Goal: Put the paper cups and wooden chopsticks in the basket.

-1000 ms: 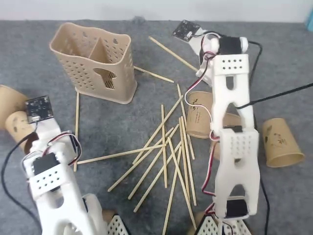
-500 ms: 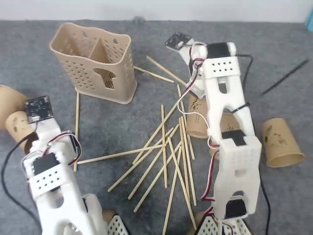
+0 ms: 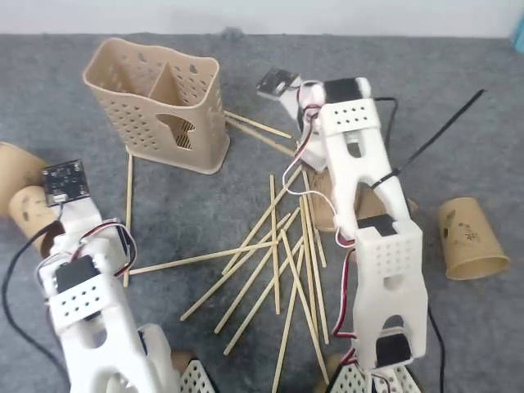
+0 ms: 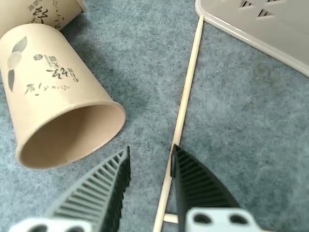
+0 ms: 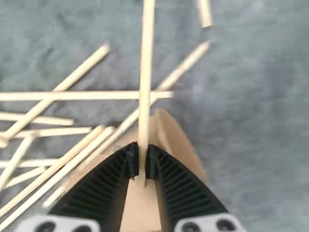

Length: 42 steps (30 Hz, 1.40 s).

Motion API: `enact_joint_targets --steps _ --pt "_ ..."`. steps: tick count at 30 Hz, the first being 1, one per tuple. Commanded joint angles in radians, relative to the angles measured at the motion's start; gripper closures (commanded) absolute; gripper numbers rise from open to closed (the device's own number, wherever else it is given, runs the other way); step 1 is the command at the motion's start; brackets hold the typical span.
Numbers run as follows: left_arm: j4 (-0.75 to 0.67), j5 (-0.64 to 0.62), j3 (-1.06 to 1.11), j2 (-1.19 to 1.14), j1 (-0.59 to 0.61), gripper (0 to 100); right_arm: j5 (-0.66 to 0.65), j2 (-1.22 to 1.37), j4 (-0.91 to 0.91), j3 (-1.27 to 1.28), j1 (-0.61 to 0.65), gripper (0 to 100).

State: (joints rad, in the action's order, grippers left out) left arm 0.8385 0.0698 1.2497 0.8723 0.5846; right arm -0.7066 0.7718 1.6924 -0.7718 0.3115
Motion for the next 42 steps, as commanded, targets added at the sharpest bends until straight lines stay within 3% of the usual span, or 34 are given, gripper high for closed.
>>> enact_joint_targets --steps 1,7,15,30,42 --pt "-0.02 0.011 -0.004 0.025 0.002 87 -0.015 -0.01 0.088 0.005 0.018 99.1" --pt "-0.02 0.011 -0.004 0.025 0.002 87 -0.005 -0.139 0.105 0.061 0.042 99.1" --pt "-0.018 0.011 -0.004 0.025 0.002 87 0.109 -0.383 0.102 0.072 0.038 99.1" --pt "-0.015 0.009 -0.008 0.025 0.034 87 0.133 -0.475 0.102 0.178 -0.076 99.1" --pt "0.005 -0.029 -0.03 0.026 0.1 87 0.313 -0.303 -0.077 0.207 -0.064 99.1"
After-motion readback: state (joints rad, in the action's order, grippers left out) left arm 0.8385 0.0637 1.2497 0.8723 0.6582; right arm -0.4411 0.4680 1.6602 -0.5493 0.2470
